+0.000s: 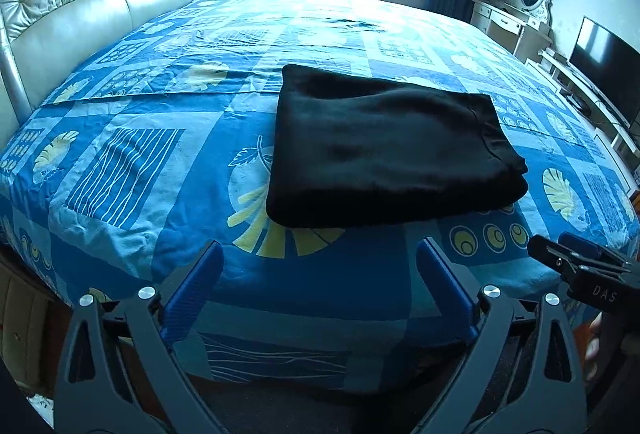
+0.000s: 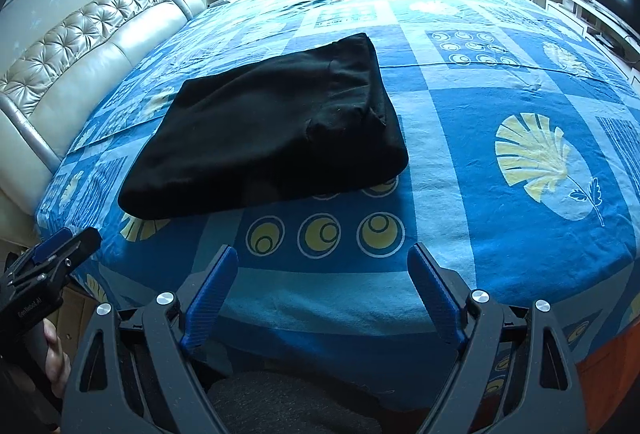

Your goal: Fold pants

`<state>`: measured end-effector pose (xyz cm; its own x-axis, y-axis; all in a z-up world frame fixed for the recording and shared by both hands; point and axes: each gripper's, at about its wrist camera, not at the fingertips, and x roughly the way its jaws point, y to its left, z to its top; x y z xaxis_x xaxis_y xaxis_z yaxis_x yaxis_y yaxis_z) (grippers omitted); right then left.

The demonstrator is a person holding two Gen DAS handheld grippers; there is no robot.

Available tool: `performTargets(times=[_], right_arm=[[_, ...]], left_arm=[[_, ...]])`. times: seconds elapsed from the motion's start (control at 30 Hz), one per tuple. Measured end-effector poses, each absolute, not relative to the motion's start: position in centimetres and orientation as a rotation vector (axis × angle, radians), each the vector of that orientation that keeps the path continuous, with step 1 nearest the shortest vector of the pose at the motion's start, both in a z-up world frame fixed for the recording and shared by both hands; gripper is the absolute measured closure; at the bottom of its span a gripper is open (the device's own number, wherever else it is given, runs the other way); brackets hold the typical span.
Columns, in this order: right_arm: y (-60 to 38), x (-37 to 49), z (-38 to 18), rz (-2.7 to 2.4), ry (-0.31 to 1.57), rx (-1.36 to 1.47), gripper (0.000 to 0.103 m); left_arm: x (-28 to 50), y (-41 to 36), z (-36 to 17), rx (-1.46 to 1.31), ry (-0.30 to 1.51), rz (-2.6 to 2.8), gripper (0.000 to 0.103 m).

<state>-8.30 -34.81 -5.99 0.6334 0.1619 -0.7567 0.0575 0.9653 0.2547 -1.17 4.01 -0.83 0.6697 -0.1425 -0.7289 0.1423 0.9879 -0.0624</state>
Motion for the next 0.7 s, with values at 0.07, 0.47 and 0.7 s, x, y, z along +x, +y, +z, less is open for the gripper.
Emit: performTargets(times=[0.07, 0.47, 0.7], right_arm=[[-34.82, -8.3, -6.01, 0.062, 0.886, 0.267, 0.017], [-34.89, -8.26, -6.17, 0.063, 0.893, 0.271, 0.017], [-34.51, -8.29, -6.3, 0.072, 0.902, 0.269, 0.017]], left_arm=[[-1.1, 4.21, -0.82, -0.014, 0.823, -0.159, 0.006], [-1.12, 4.06, -0.69, -0.004, 0.823, -0.157, 0.006], [-0.97, 4.17, -0.86, 0.0, 0.836, -0.137, 0.006]])
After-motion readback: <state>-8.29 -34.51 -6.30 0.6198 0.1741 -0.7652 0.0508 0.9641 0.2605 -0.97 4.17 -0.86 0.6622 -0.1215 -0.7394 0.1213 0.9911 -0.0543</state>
